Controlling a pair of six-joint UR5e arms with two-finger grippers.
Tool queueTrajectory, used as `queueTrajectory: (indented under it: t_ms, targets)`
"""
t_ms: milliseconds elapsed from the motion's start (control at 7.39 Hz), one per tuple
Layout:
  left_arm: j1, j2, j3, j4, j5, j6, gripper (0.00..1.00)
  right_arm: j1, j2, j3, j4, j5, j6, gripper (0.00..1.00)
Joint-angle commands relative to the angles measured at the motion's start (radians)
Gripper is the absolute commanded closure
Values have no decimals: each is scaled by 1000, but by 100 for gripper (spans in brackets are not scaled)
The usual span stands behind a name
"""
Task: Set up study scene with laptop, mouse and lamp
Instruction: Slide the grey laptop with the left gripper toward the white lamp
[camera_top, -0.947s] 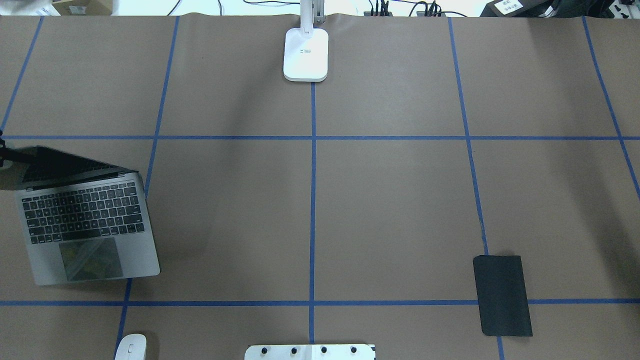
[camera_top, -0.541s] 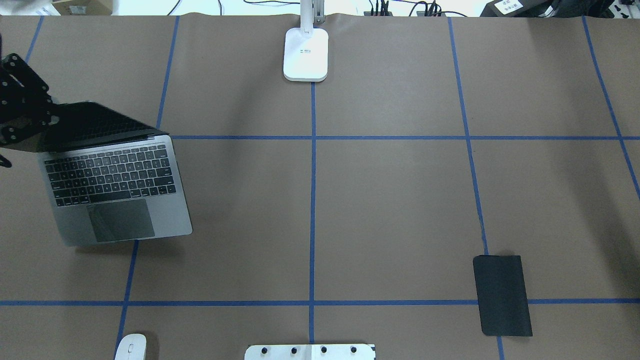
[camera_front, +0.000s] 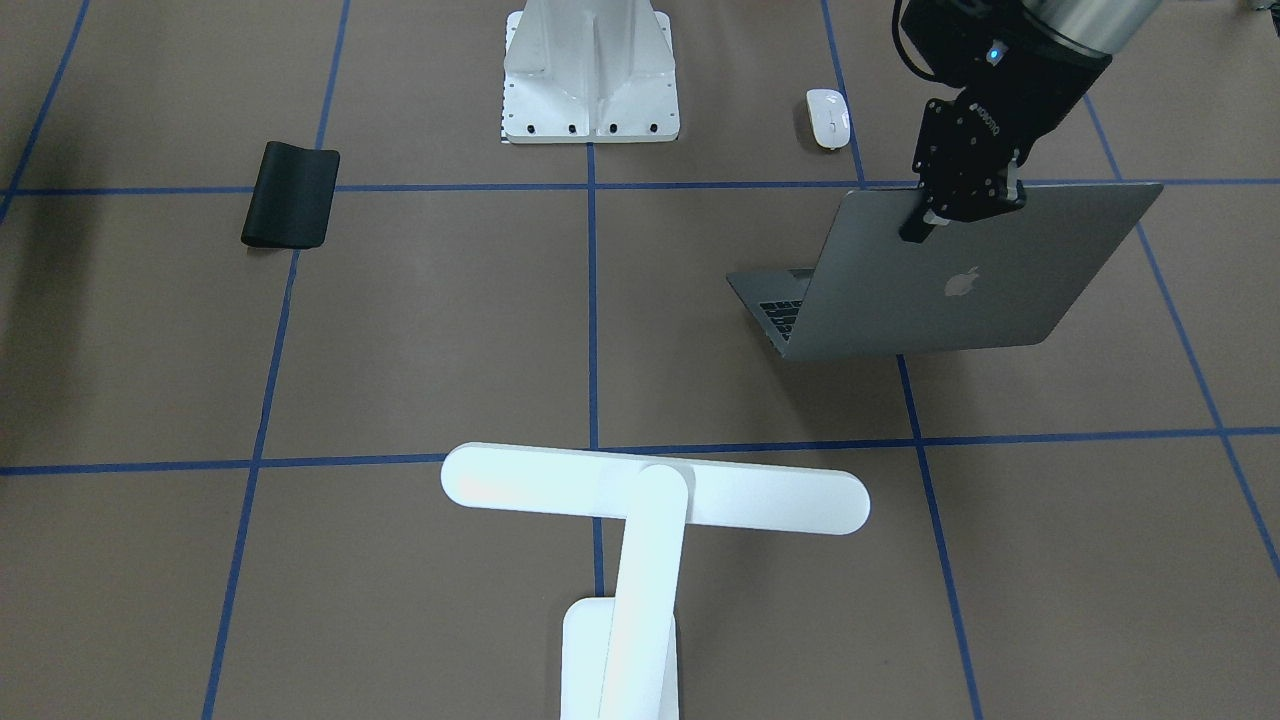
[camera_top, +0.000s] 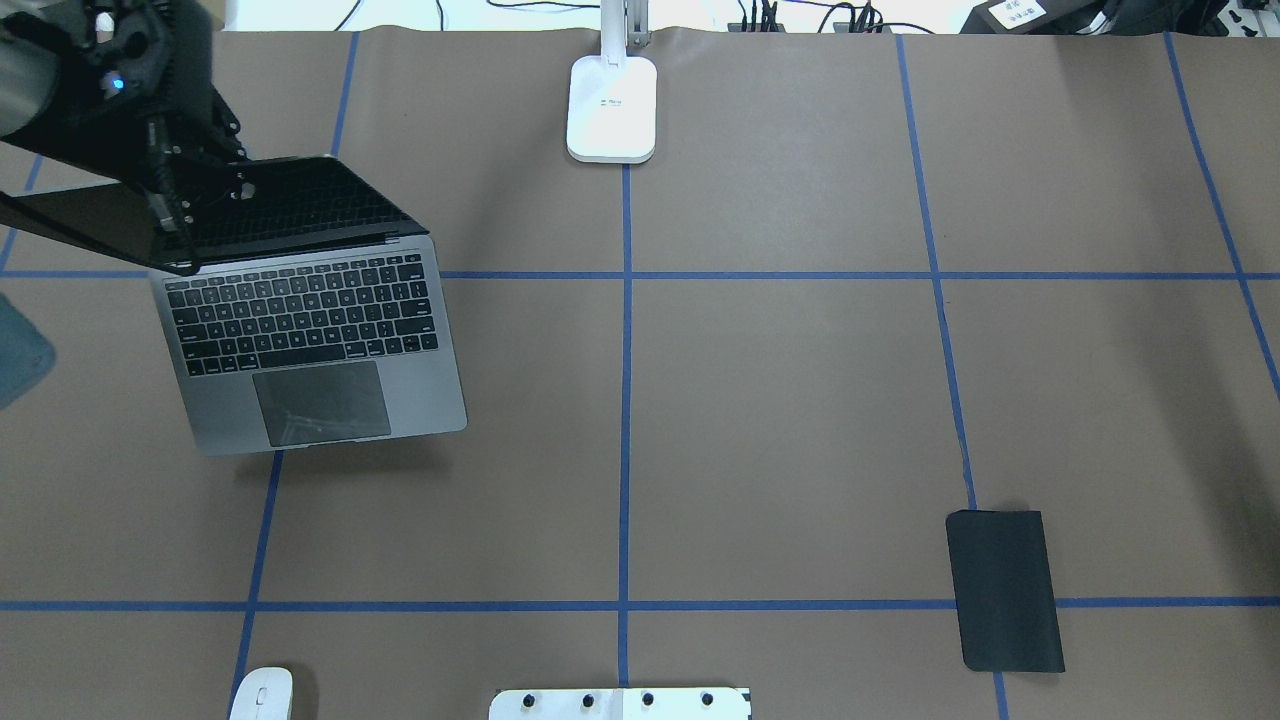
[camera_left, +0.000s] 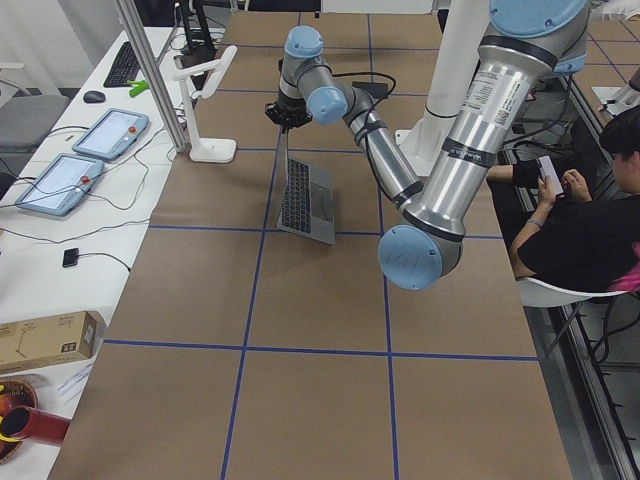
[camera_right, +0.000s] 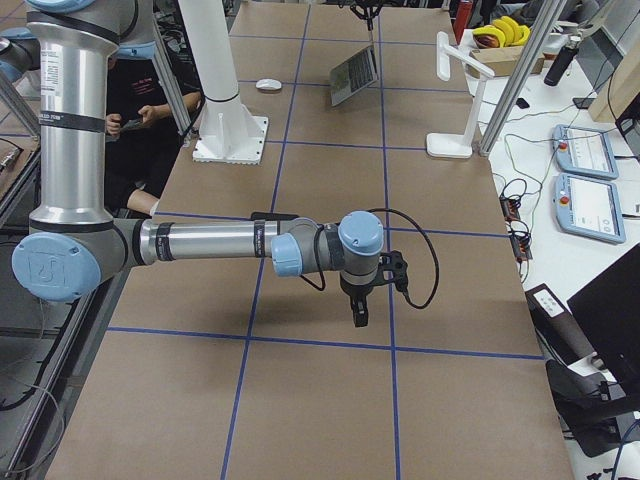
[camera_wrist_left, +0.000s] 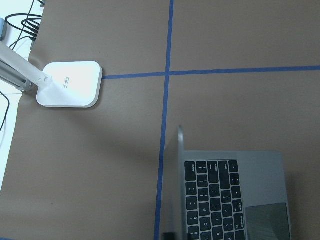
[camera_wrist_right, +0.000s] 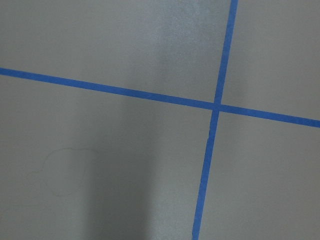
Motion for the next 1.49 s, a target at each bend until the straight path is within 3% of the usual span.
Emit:
queueTrajectory:
  t_ms: [0, 271, 541, 947, 1353]
  targets:
    - [55, -101, 86, 8, 20, -6, 100, 1, -2, -2, 0, -1, 1, 0]
    - [129, -188, 173, 5, 119, -80, 100, 1, -2, -9, 0, -1, 0, 0]
    - [131, -259, 236, 5, 123, -81, 100, 1, -2, -9, 0, -1, 0, 0]
    - [131, -261, 245, -1, 153, -60, 100, 1, -2, -9, 0, -1, 2, 0]
    - [143, -313, 320, -26, 183, 26, 100, 1, -7, -34, 0, 0, 1, 0]
